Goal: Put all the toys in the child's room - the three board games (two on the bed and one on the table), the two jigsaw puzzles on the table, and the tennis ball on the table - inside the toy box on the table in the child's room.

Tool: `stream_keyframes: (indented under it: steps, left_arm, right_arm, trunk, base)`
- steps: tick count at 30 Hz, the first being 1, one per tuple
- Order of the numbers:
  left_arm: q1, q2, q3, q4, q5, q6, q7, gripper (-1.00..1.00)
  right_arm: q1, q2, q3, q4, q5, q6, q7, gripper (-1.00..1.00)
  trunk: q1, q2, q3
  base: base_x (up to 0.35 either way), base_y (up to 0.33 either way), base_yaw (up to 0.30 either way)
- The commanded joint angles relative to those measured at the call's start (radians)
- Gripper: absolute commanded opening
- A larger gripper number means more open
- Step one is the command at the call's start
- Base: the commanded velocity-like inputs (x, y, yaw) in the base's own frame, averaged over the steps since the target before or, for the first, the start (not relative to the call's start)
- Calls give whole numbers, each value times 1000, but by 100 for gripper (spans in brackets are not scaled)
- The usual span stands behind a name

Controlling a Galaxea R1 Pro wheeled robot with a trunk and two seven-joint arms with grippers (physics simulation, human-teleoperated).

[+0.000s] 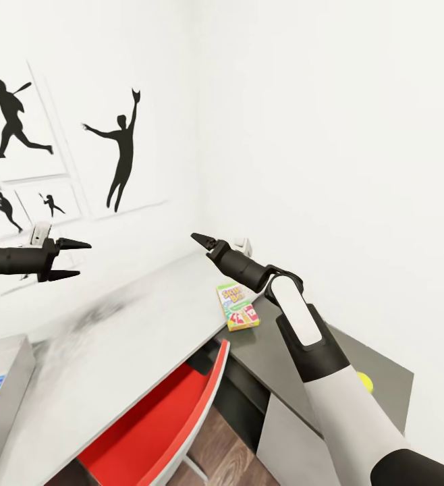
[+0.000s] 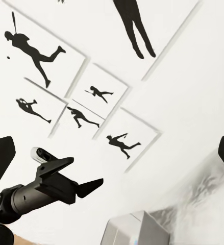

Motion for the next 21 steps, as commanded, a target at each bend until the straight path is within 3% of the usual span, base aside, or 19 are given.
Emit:
stream_keyframes:
  steps: [1,10,17,21]
  left_arm:
    - [-2,1,-4,0,11,0,8,100]
    - [24,-44,-5,5,10,0,8,100]
    - [47,-48,-4,31,13,0,8,100]
    - [49,-47,-4,45,14,0,8,100]
  right_arm:
    - [-1,0,-1,0,-6,3,-3,100]
    - [8,-2,-4,-8,-6,3,-35,100]
    - [9,-1,-1,-2,-9,13,-156,100]
    - [10,1,0,8,-11,14,-171,100]
  trunk:
    - [1,-2,-1]
    - [1,-2,9]
    - [1,-2,12]
    - [1,-2,12]
  base:
    - [135,3,-205]
    - [35,1,-189]
    - [2,0,-94]
    - [0,0,-18]
